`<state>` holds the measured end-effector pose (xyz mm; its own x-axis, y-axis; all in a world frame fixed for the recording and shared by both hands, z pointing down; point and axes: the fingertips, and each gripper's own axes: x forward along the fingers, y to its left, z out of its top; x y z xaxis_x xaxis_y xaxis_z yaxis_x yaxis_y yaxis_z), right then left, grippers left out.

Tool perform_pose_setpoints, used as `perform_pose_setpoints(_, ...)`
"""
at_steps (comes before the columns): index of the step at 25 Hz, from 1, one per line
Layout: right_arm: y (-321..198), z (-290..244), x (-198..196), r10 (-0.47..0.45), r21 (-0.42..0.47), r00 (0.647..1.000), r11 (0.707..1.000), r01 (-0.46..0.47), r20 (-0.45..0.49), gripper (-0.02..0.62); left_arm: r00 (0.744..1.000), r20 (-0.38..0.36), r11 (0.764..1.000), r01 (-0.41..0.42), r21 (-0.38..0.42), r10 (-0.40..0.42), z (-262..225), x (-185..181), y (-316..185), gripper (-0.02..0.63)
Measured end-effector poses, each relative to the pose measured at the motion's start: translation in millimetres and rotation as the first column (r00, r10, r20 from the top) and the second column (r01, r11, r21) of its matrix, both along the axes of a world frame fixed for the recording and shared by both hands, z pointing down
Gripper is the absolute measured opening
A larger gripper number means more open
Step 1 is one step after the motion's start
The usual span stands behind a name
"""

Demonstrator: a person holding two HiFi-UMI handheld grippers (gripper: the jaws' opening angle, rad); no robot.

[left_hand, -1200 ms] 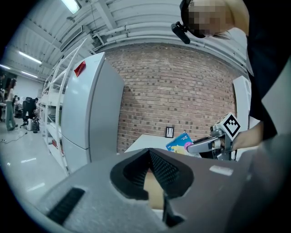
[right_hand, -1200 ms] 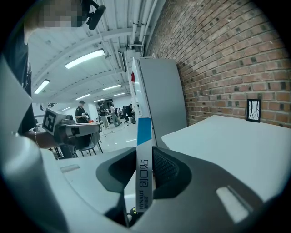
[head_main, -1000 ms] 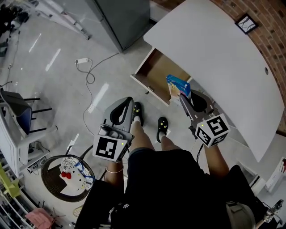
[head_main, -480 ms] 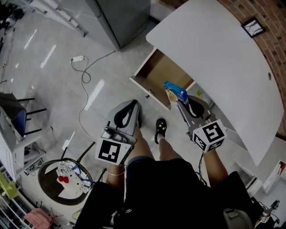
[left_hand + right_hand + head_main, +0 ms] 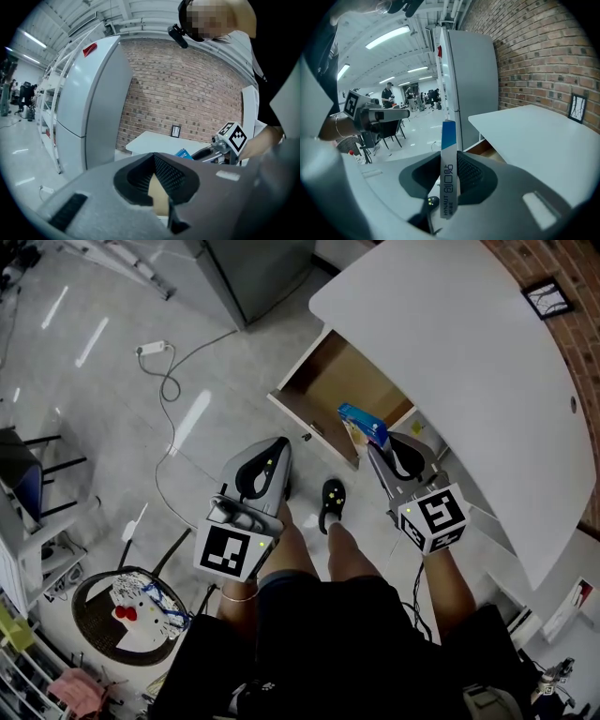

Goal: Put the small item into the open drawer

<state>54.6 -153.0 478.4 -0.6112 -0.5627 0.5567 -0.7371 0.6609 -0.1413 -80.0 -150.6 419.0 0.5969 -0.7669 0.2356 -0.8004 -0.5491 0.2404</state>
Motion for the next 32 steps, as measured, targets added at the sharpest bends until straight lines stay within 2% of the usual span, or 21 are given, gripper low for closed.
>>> perform_pose_setpoints(15, -20.9, 67.7, -14.6, -0.018, -0.043, 0.997, 0.999, 0.015, -0.068, 0.100, 1.000, -0.001, 1.000, -0.009, -0.030, 0.009, 34.5, -13.1, -11.4, -0.005)
perform_pose_setpoints(32, -39.6, 137.1, -18.5, -0.056, -0.116, 0.983, 0.993, 0.036, -0.177, 0.100, 1.000, 0.004, 0.999, -0.003, -0.044, 0.003, 45.0, -25.3, -22.0, -0.005)
